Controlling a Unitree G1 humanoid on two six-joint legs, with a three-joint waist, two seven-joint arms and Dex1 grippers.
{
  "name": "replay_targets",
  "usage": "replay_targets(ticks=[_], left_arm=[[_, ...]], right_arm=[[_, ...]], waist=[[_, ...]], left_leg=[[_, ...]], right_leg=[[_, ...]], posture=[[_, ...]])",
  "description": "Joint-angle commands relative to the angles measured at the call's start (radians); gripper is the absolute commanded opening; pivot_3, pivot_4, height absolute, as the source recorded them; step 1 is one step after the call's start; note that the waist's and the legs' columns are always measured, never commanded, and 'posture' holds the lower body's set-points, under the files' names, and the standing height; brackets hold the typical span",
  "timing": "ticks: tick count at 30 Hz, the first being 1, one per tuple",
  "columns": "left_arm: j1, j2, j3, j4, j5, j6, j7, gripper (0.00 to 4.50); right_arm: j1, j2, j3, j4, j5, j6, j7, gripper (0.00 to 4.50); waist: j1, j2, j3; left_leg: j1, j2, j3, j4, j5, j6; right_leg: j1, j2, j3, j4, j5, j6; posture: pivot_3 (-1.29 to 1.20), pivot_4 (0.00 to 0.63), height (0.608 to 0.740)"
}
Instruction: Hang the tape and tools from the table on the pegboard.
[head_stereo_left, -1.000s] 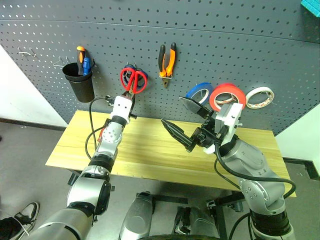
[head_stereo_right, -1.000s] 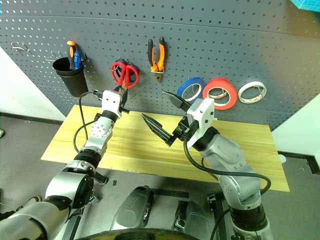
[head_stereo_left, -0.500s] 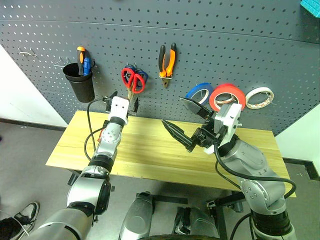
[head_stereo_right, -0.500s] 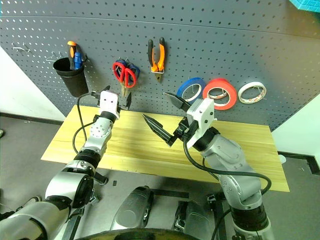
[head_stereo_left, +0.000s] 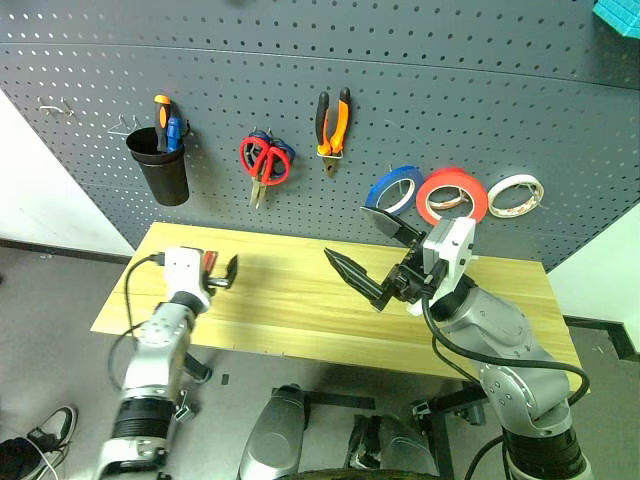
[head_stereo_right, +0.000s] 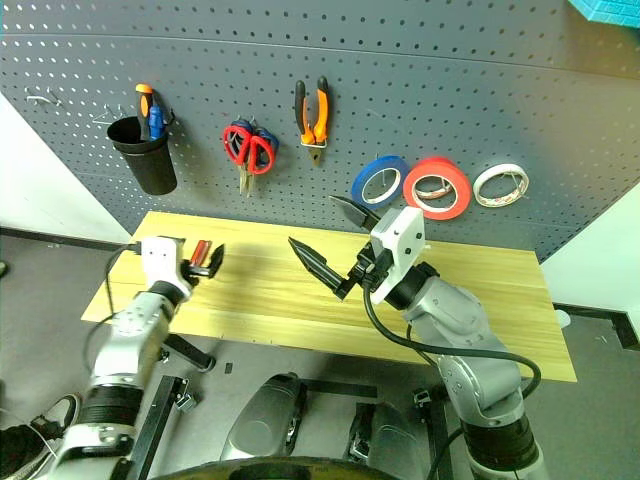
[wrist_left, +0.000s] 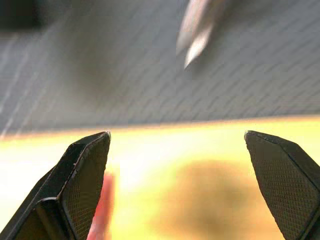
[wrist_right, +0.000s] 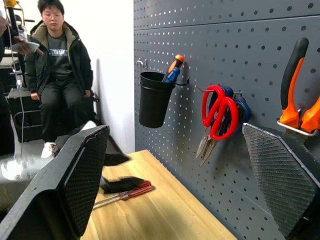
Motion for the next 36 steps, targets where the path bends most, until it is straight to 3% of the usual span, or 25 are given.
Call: replay_targets(ticks=[1,6,13,21,28,36], left_arm=[[-0.083,0.062,0.033,0.04,-0.063,0.236,-0.06,4.48],[-0.255,0.136,0.013,0.249,-0.028,0.322,-0.15,4.48],[-0.441,0.177,-0.042,0.571,0.067,0.297,-0.227,4.48],[-0.501,0.195,-0.056,0.77,0.124,0.238,-0.273,4.48],[-0.549,0.215,-0.032,0.869,0.137,0.174,-0.251,4.48],[-0.525,0.246,0.007,0.848,0.124,0.173,-0.252,4.48]], right_arm=[[0.001,-0.008,-0.002,-0.031,0.013,-0.008,0.008,4.5],[0.011,-0.017,-0.003,-0.034,0.011,-0.003,0.016,4.5],[0.023,-0.035,-0.014,-0.058,0.023,0.02,0.01,4.5],[0.056,-0.065,-0.023,-0.097,0.056,0.062,0.005,4.5],[0.09,-0.106,-0.045,-0.137,0.097,0.106,0.007,4.5],[0.094,-0.131,-0.053,-0.139,0.117,0.122,0.009,4.5]], waist=[[0.0,0.0,0.0],[-0.001,-0.001,-0.001],[-0.024,-0.001,-0.001],[-0.064,-0.001,0.001],[-0.107,-0.001,0.013],[-0.143,-0.003,0.027]], left_leg=[[0.0,0.0,0.0,0.0,0.0,0.0],[-0.001,-0.001,0.001,0.0,0.0,0.0],[-0.002,-0.001,0.002,0.0,0.0,0.0],[-0.002,-0.001,0.002,0.0,0.0,0.0],[-0.002,0.0,-0.001,0.0,0.0,0.0],[-0.002,0.0,-0.002,-0.001,0.0,0.0]], right_leg=[[0.0,0.0,0.0,0.0,-0.001,-0.002],[0.0,0.0,0.0,-0.001,0.0,0.001],[-0.002,0.0,0.001,-0.001,0.001,0.001],[-0.002,-0.001,0.002,-0.001,-0.001,-0.001],[-0.002,-0.002,0.002,-0.001,-0.001,-0.002],[-0.002,-0.003,0.003,-0.001,-0.001,-0.002]], posture=[[0.31,0.106,0.676],[0.3,0.105,0.676],[0.29,0.124,0.676],[0.27,0.162,0.676],[0.26,0.188,0.676],[0.27,0.192,0.676]])
